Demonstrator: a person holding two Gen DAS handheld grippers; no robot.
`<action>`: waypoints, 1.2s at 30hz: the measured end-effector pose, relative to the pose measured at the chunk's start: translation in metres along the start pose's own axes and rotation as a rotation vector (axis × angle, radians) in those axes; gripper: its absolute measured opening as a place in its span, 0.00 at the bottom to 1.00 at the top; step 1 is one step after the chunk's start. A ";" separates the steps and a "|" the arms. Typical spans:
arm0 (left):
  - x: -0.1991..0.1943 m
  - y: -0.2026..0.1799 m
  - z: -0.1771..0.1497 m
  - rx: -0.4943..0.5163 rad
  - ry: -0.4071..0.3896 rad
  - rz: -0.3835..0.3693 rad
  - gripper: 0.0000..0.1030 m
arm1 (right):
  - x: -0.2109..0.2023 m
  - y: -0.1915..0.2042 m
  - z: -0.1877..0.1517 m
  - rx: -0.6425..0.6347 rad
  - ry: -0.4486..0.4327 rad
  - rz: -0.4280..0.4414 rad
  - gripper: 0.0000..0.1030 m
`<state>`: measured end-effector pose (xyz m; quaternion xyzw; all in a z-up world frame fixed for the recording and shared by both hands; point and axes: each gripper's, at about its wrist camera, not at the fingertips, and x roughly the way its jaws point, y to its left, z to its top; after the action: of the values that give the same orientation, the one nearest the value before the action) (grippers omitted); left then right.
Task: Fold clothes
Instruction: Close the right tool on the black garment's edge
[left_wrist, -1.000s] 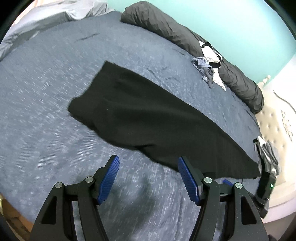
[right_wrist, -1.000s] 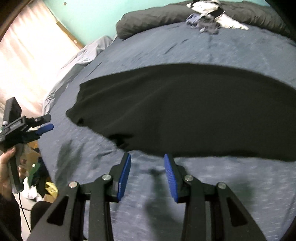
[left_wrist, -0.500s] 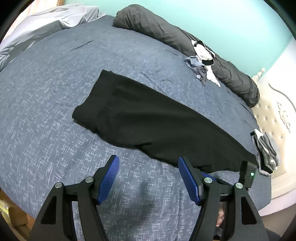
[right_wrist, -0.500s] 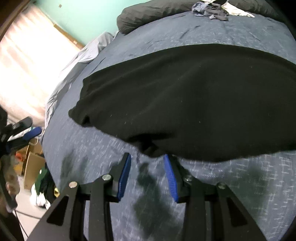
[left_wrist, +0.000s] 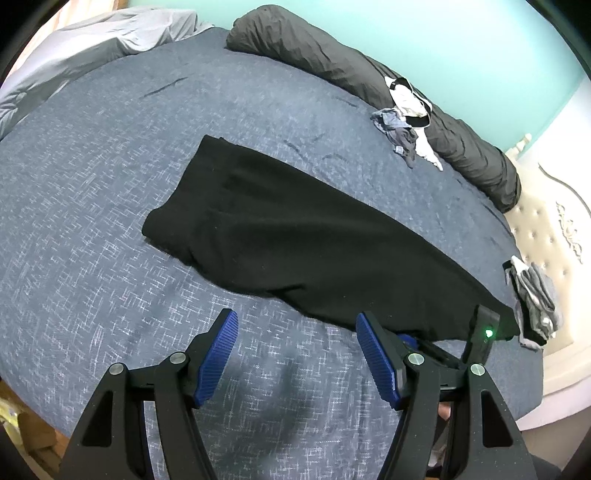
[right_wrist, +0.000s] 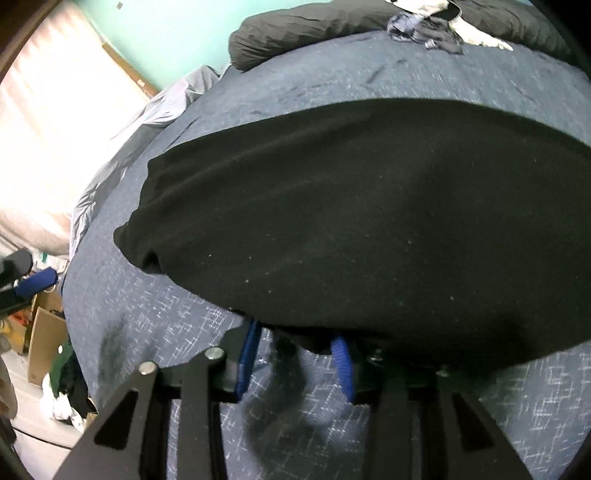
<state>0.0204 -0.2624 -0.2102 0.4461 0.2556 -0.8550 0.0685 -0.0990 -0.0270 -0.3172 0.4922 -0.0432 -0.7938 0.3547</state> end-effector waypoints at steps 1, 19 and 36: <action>0.002 0.000 0.001 0.001 0.001 0.005 0.69 | -0.002 0.000 -0.001 -0.008 -0.004 0.000 0.09; 0.012 -0.004 0.002 0.004 0.017 0.004 0.69 | -0.015 0.004 -0.020 -0.067 0.031 0.054 0.05; 0.012 -0.009 0.002 0.009 0.016 0.004 0.69 | -0.010 0.005 -0.014 -0.036 0.031 0.042 0.03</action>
<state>0.0089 -0.2544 -0.2152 0.4536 0.2514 -0.8524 0.0661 -0.0827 -0.0203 -0.3147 0.4970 -0.0338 -0.7790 0.3809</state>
